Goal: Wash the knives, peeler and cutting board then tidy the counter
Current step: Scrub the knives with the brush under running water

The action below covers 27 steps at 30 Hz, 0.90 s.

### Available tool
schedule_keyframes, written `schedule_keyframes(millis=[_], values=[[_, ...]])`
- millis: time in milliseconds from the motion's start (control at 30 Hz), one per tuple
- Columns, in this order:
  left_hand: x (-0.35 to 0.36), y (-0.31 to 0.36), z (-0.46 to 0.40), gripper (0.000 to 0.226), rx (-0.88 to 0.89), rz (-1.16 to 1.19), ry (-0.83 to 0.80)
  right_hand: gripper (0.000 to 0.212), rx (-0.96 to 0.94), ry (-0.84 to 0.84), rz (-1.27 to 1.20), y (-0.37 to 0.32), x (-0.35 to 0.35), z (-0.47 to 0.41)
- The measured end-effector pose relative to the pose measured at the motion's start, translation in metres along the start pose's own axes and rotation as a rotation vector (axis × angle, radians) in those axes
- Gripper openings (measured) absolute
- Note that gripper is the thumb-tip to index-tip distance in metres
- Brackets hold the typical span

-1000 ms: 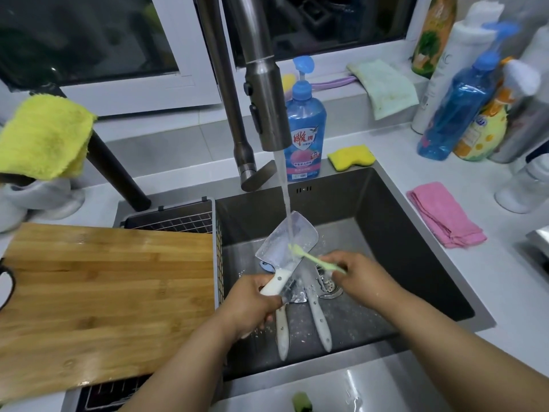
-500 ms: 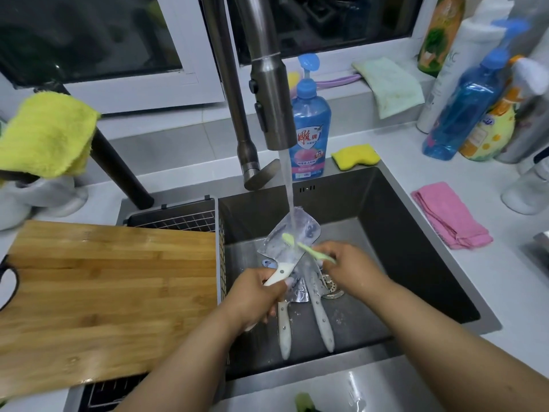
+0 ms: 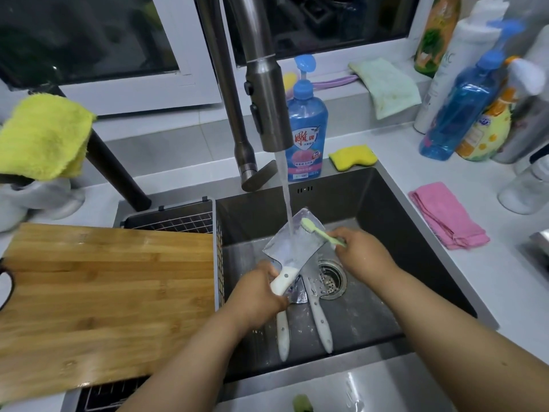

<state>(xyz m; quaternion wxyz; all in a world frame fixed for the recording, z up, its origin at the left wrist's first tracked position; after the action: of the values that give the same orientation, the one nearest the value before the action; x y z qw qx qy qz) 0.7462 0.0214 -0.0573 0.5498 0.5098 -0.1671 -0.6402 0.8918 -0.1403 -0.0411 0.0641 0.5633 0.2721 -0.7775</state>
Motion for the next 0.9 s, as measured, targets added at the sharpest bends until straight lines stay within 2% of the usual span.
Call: schedule_keyframes(millis=[133, 267, 367, 433, 567, 733, 900], values=[[0.0, 0.005, -0.002, 0.029, 0.011, -0.06, 0.007, 0.029, 0.019, 0.018, -0.043, 0.008, 0.009, 0.018], [-0.001, 0.0, -0.007, 0.006, -0.093, 0.1, -0.014, 0.031, 0.049, 0.064, -0.108, 0.015, 0.016, 0.029], [0.001, -0.007, -0.003, 0.017, -0.184, 0.415, -0.02, 0.028, 0.03, -0.006, -0.181, 0.01, 0.028, 0.039], [0.005, -0.005, 0.004, 0.014, -0.239, 0.67, -0.048, 0.029, -0.025, -0.077, -0.228, 0.002, 0.038, 0.046], [0.007, 0.0, 0.011, 0.012, -0.244, 0.914, -0.097, 0.03, -0.057, -0.104, -0.331, -0.008, 0.048, 0.045], [0.001, 0.001, 0.012, 0.016, -0.263, 1.101, -0.137, 0.031, 0.051, 0.035, -0.236, 0.01, 0.036, 0.018], [-0.002, -0.001, 0.014, 0.014, -0.275, 1.142, -0.139, 0.031, -0.125, -0.052, -0.295, -0.018, 0.036, 0.031]])
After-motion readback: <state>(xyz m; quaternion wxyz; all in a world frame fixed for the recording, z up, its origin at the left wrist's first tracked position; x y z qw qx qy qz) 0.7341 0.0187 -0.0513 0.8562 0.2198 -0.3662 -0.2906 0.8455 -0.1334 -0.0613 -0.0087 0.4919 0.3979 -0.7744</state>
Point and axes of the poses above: each hand's wrist, its own z-axis away from the middle knuckle, its own x-axis out of the palm, y = z × x, the point moved 5 cm from there along -z, towards the middle knuckle, and after that the axes turned 14 degrees about z, right-handed, at the moved point
